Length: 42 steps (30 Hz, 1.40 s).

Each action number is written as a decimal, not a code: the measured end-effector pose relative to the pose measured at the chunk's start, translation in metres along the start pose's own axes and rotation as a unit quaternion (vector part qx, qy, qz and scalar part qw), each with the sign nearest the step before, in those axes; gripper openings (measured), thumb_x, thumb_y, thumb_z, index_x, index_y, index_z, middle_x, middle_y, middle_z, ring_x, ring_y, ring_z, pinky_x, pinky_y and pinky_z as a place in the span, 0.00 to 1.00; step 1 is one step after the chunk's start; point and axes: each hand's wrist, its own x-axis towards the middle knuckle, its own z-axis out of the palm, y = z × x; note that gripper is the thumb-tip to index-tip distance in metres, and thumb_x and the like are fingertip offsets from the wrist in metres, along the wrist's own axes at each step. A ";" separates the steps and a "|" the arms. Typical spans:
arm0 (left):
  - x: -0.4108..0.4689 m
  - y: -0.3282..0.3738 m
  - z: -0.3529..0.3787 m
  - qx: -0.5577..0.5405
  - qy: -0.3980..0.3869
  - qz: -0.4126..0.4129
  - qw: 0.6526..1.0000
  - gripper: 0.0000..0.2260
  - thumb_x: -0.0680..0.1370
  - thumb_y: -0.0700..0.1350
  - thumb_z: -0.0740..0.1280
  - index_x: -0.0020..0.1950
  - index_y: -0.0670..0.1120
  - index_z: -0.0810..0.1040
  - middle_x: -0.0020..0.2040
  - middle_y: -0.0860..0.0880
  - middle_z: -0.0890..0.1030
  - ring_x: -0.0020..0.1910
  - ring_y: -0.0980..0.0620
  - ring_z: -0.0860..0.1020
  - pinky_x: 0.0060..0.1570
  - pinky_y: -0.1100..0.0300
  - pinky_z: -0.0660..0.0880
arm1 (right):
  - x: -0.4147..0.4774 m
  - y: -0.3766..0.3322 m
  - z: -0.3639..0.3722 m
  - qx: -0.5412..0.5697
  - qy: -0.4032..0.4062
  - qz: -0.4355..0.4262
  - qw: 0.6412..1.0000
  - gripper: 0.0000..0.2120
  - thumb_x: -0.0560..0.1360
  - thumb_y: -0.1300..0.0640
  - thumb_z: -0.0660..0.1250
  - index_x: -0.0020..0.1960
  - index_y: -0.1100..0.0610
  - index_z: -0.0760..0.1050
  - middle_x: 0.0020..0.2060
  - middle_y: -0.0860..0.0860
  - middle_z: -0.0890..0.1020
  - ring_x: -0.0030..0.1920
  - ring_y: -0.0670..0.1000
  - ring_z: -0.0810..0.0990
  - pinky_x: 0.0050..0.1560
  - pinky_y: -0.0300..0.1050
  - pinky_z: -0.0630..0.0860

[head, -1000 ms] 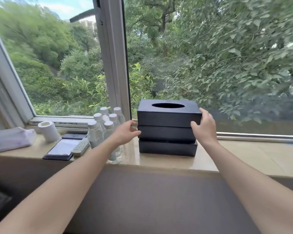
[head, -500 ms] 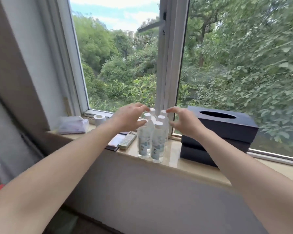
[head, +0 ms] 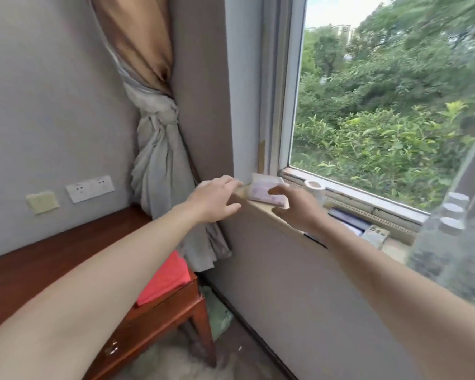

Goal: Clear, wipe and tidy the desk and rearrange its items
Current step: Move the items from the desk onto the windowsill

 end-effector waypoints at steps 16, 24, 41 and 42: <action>-0.209 -0.224 0.039 0.006 -0.140 -0.372 0.917 0.21 0.81 0.50 0.62 0.74 0.52 0.67 0.71 0.48 0.72 0.67 0.47 0.74 0.66 0.48 0.69 | 0.151 -0.186 0.239 -0.010 -0.304 -0.205 0.930 0.23 0.76 0.58 0.68 0.70 0.56 0.70 0.67 0.52 0.76 0.66 0.55 0.74 0.65 0.46 0.70; -0.312 -0.229 0.020 -0.032 -0.083 -0.606 0.790 0.20 0.82 0.50 0.63 0.74 0.53 0.66 0.72 0.50 0.71 0.68 0.48 0.73 0.66 0.46 0.71 | 0.183 -0.278 0.308 0.024 -0.371 -0.312 0.874 0.19 0.75 0.61 0.65 0.65 0.53 0.74 0.59 0.52 0.80 0.60 0.55 0.78 0.58 0.44 0.75; -0.439 -0.258 -0.017 -0.041 0.041 -0.781 0.622 0.21 0.81 0.50 0.65 0.74 0.51 0.67 0.71 0.49 0.73 0.67 0.48 0.74 0.66 0.45 0.72 | 0.179 -0.437 0.389 0.090 -0.463 -0.399 0.786 0.14 0.76 0.61 0.65 0.61 0.52 0.75 0.57 0.51 0.80 0.58 0.53 0.77 0.61 0.46 0.73; -0.444 -0.267 -0.019 -0.042 0.050 -0.782 0.619 0.21 0.81 0.50 0.65 0.73 0.51 0.67 0.71 0.49 0.73 0.68 0.48 0.74 0.66 0.45 0.71 | 0.181 -0.447 0.394 0.092 -0.463 -0.400 0.785 0.14 0.77 0.61 0.65 0.62 0.52 0.75 0.57 0.51 0.80 0.59 0.53 0.77 0.61 0.46 0.73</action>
